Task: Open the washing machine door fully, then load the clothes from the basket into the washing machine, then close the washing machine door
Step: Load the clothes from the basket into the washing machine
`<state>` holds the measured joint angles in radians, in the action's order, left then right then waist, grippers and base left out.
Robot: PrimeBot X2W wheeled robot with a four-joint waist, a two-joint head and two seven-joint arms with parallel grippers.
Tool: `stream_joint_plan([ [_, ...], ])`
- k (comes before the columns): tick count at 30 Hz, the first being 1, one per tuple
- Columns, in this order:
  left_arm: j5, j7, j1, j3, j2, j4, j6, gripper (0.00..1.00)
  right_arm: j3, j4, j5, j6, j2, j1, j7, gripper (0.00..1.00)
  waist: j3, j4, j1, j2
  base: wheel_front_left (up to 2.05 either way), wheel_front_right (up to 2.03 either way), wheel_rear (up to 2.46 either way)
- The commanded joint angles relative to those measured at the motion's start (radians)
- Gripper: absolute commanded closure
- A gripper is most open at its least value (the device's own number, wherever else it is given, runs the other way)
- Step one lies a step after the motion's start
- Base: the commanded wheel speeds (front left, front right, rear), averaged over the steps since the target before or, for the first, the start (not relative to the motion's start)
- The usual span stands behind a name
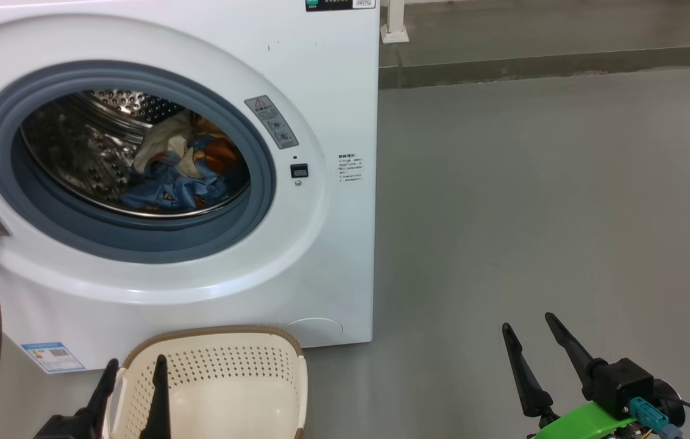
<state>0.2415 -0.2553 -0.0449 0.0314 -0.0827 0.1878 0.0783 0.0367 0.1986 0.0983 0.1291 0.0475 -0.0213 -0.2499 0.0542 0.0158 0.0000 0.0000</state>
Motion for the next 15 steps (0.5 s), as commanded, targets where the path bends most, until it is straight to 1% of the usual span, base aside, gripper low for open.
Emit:
stream_joint_plan([
  [1,-0.015,-0.006,0.018,-0.04,-0.007,-0.025,0.007,0.0,0.021,-0.03,0.006,0.002,0.003,-0.014,-0.012,0.0,-0.001,0.0,0.0,0.0,0.0,0.0,0.0],
  [15,-0.039,-0.006,0.032,-0.065,0.014,-0.019,0.03,0.0,0.019,-0.033,0.005,0.002,0.003,-0.018,-0.012,0.0,-0.015,-0.006,0.0,0.0,0.0,0.0,0.0],
])
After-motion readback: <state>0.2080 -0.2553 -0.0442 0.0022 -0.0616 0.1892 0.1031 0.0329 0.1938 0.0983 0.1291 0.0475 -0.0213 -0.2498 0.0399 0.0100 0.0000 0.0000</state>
